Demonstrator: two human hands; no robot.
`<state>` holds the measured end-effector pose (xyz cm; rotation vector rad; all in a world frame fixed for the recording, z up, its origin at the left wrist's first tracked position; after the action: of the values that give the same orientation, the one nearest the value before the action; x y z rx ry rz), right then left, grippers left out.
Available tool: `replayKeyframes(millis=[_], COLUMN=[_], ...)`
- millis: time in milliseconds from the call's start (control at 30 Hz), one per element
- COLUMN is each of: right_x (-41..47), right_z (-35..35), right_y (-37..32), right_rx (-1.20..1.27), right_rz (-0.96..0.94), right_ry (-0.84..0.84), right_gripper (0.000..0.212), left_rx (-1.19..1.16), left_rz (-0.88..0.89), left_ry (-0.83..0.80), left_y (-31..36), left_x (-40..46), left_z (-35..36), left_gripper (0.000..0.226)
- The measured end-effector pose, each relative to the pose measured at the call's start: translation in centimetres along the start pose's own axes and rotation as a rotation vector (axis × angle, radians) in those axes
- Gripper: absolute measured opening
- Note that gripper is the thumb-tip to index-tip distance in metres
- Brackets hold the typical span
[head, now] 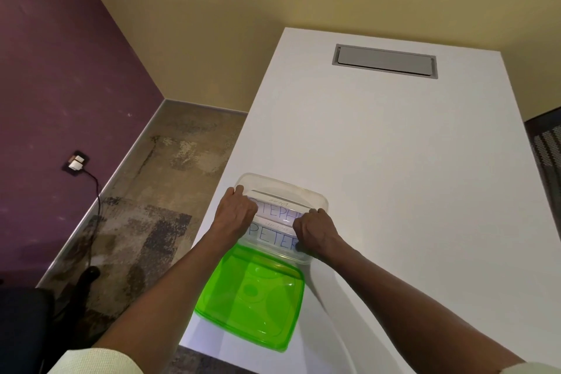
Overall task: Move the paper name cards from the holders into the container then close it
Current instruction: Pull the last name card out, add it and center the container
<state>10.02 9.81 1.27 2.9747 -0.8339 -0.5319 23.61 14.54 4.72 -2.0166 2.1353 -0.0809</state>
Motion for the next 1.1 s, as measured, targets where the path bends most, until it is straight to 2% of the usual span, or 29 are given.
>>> replayKeyframes(millis=[67, 100, 133, 200, 267, 367, 467, 633, 700, 800, 933, 1100], right_x=[0.1, 0.2, 0.1, 0.0, -0.5, -1.4, -2.3, -4.2, -4.9, -5.3, -5.4, -5.9], right_z=[-0.8, -1.3, -2.1, -3.6, -4.6, -5.5, -5.2, -2.4, -1.2, 1.1, 3.3, 3.6], right_y=[0.5, 0.7, 1.0, 1.6, 2.3, 3.6, 4.8, 6.8, 7.3, 7.8, 7.2, 6.1], right_rx=[0.050, 0.078, 0.102, 0.133, 0.163, 0.254, 0.319, 0.443, 0.538, 0.710, 0.983, 1.159], right_rz=[0.003, 0.008, 0.015, 0.032, 0.076, 0.156, 0.226, 0.390, 0.467, 0.640, 0.733, 0.756], right_ry=[0.044, 0.084, 0.129, 0.207, 0.262, 0.325, 0.369, 0.335, 0.309, 0.152, -0.032, -0.021], right_gripper=[0.031, 0.032, 0.030, 0.025, 0.023, 0.033, 0.034, 0.013, 0.021, 0.038, 0.037, 0.038], left_rx=[-0.045, -0.088, -0.163, -0.315, -0.411, -0.663, -0.759, -0.799, -0.838, -0.920, -0.976, -1.046], left_rz=[-0.011, -0.063, -0.152, -0.340, -0.382, -0.497, -0.631, -0.764, -0.843, -0.881, -0.887, -0.918], left_ry=[0.104, 0.154, 0.142, 0.090, 0.087, 0.202, 0.250, 0.239, 0.176, 0.121, 0.102, 0.120], left_y=[-0.2, -0.6, -1.1, -3.0, -4.1, -5.8, -7.2, -8.5, -8.7, -8.6, -8.4, -8.4], left_x=[-0.1, 0.1, 0.4, 1.1, 1.8, 1.5, 0.7, -0.8, -1.5, -2.2, -2.7, -3.1], left_z=[-1.2, -1.7, -1.9, -1.6, -1.8, -2.0, -1.2, 0.7, 1.7, 2.9, 4.0, 5.0], left_gripper=[0.020, 0.025, 0.032, 0.020, 0.011, 0.014, 0.013, 0.022, 0.024, 0.032, 0.033, 0.024])
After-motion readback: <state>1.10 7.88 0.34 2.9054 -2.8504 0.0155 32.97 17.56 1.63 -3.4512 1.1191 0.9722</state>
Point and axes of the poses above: each hand's wrist, its own x-axis towards the middle knuckle, its own z-axis out of the palm, y = z × x, the point moved 7 cm from there along x, towards the middle knuckle, and after that the axes turned 7 degrees about -x, right-handed, at the moved point
